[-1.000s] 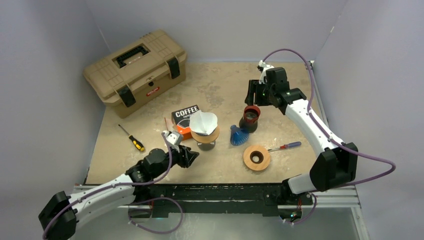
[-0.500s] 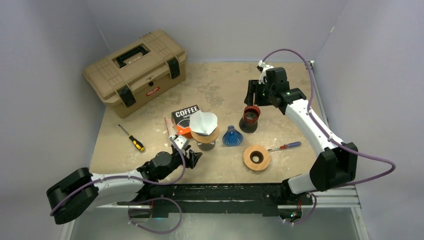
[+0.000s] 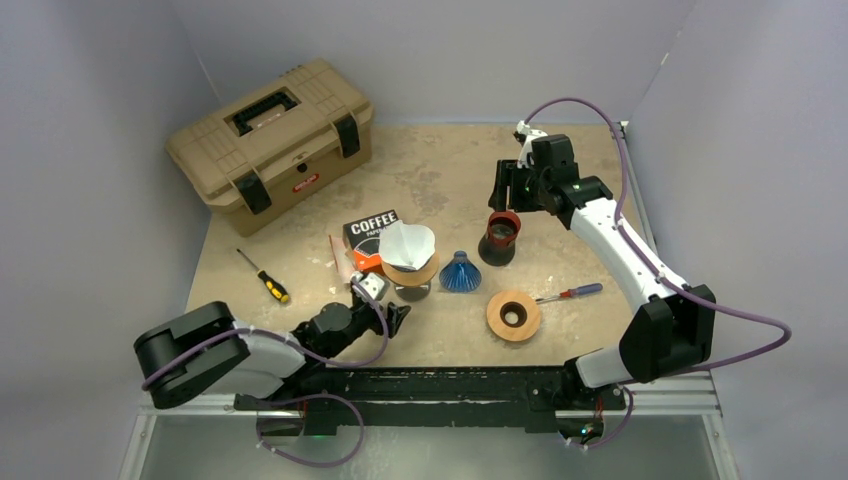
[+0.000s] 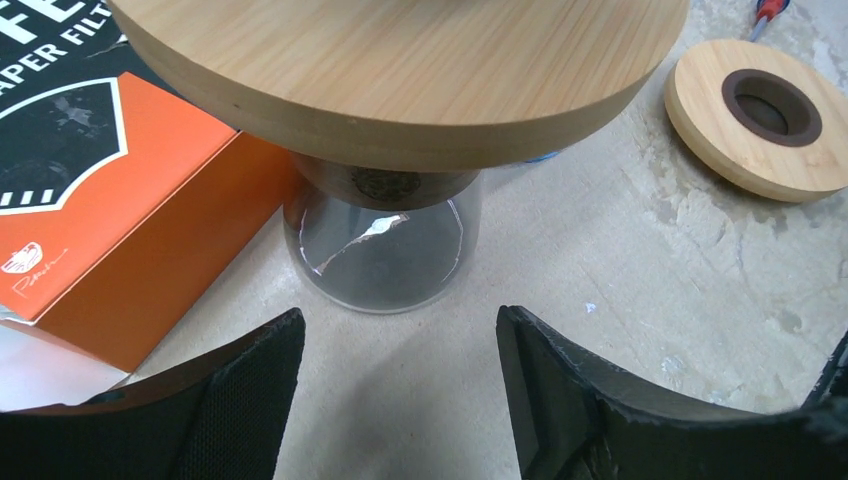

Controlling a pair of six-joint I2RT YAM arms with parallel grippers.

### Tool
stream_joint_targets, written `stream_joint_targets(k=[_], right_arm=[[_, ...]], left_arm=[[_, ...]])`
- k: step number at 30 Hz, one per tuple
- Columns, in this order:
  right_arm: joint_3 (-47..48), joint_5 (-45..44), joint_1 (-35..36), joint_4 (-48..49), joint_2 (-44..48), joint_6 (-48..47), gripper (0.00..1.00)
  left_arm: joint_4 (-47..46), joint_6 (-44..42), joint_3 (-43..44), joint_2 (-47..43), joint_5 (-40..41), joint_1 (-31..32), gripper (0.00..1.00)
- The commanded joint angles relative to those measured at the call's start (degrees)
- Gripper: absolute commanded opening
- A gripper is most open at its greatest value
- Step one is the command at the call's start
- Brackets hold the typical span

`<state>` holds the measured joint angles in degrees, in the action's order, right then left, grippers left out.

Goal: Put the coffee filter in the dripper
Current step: Move the coffee server to the center of the board.

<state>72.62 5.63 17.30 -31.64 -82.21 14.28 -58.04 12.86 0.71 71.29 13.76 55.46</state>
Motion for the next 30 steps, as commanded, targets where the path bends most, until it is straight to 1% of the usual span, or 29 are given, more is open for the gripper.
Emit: stream_joint_targets(k=[1, 4, 13, 25, 30], right_arm=[[1.38, 0.45, 0.09, 1.59, 0.46, -0.79, 0.63], [1.26, 0.84, 0.10, 1.84, 0.43, -0.75, 0.63], [1.54, 2.13, 0.10, 2.03, 0.86, -0.41, 0.63], [1.01, 4.53, 0.10, 2.77, 1.79, 0.31, 0.64], [1.87, 4.01, 0.10, 2.09, 1.67, -0.08, 0.63]], left_arm=[[-9.47, -2.65, -1.16, 4.29, 1.21, 0.59, 0.70], [-11.04, -2.93, -1.15, 6.80, 2.45, 0.63, 0.71], [-16.56, -3.41, 3.17, 14.63, 1.44, 0.76, 0.71], [-29.45, -1.76, 6.58, 28.37, 2.35, 0.75, 0.70], [-33.32, -1.44, 8.24, 33.13, 4.85, 0.79, 0.69]])
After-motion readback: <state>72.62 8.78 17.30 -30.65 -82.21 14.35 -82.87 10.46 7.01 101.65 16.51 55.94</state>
